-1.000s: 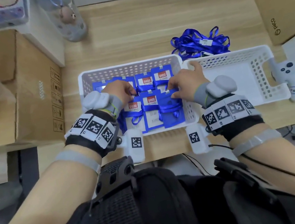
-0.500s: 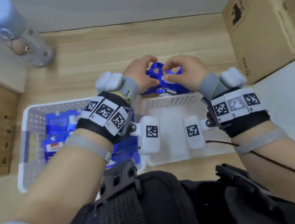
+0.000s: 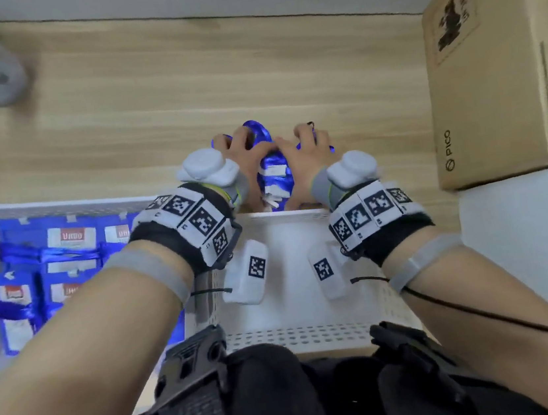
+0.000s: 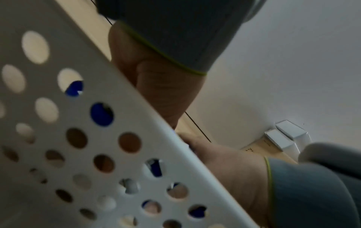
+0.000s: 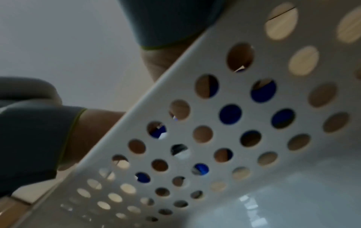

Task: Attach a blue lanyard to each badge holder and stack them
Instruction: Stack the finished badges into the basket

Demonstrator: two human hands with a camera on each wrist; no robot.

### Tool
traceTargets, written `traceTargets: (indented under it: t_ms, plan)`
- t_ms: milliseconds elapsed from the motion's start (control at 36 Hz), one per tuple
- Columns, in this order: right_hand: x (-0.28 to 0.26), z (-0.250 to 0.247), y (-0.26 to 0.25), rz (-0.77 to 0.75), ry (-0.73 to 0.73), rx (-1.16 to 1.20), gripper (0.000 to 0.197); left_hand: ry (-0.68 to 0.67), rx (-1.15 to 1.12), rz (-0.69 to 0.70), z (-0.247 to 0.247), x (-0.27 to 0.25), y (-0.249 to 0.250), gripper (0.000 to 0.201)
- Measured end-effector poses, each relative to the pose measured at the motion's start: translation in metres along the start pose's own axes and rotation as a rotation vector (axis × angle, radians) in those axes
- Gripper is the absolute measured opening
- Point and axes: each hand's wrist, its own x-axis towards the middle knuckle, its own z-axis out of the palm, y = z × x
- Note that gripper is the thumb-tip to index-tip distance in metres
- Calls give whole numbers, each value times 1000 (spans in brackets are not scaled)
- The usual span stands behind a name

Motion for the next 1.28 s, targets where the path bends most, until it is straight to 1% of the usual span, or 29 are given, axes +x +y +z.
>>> traceTargets:
  t_ms: [28, 83, 139, 194, 250, 306, 389, 417, 444, 528, 611, 694, 778, 861, 917, 972, 1028, 1111, 1194, 1278]
  plan:
    - [1, -1, 1, -8, 12, 56, 97, 3, -26, -19, -1, 0, 0, 80]
    - [4, -3, 4, -2, 9, 177, 75, -1, -134, -38, -6, 2, 2, 62]
    - [5, -6, 4, -2, -13, 208, 58, -36, -220, -41, -11, 4, 2, 50]
    - [6, -8, 4, -31, -22, 198, 41, -88, -265, -35, -14, 6, 1, 45]
    - [3, -10, 3, -42, 1, 218, 22, -90, -281, -22, -16, 6, 3, 40]
    - [0, -15, 2, -11, 28, 282, 16, -73, -304, -19, -20, 4, 4, 36]
    - [-11, -26, 3, 14, 86, 420, 13, -13, -431, -11, -31, -4, 2, 34]
    - [-15, -32, 3, 17, 103, 457, 9, 7, -471, -7, -36, -7, 1, 33]
    - [-20, -38, 2, 16, 120, 481, 10, 24, -514, -3, -40, -11, 1, 33]
    - [-38, -54, 0, 11, 141, 546, 27, 58, -614, 3, -56, -28, 2, 36]
    - [-62, -68, -5, -8, 118, 620, 25, 60, -698, 20, -67, -54, 5, 30]
    - [-83, -72, -9, -43, 58, 645, 25, 7, -724, 48, -70, -79, 8, 23]
    - [-102, -64, -11, -70, -74, 632, 28, -113, -726, 74, -59, -102, 10, 23]
    - [-117, -44, -13, -80, -221, 527, 28, -257, -756, 91, -32, -120, 11, 28]
    - [-118, -28, -15, -67, -287, 437, 20, -323, -716, 74, -13, -127, 13, 29]
    - [-118, -13, -16, -25, -335, 384, 12, -367, -677, 54, 0, -128, 16, 25]
    - [-119, 0, -18, 7, -357, 372, 13, -383, -636, 23, 9, -130, 18, 22]
    - [-122, 13, -22, 24, -328, 400, 19, -399, -646, -15, 19, -132, 19, 31]
    - [-121, 19, -22, 45, -279, 369, 30, -364, -626, -18, 22, -133, 21, 42]
    - [-122, 19, -22, 67, -266, 273, 27, -339, -635, -21, 21, -134, 22, 52]
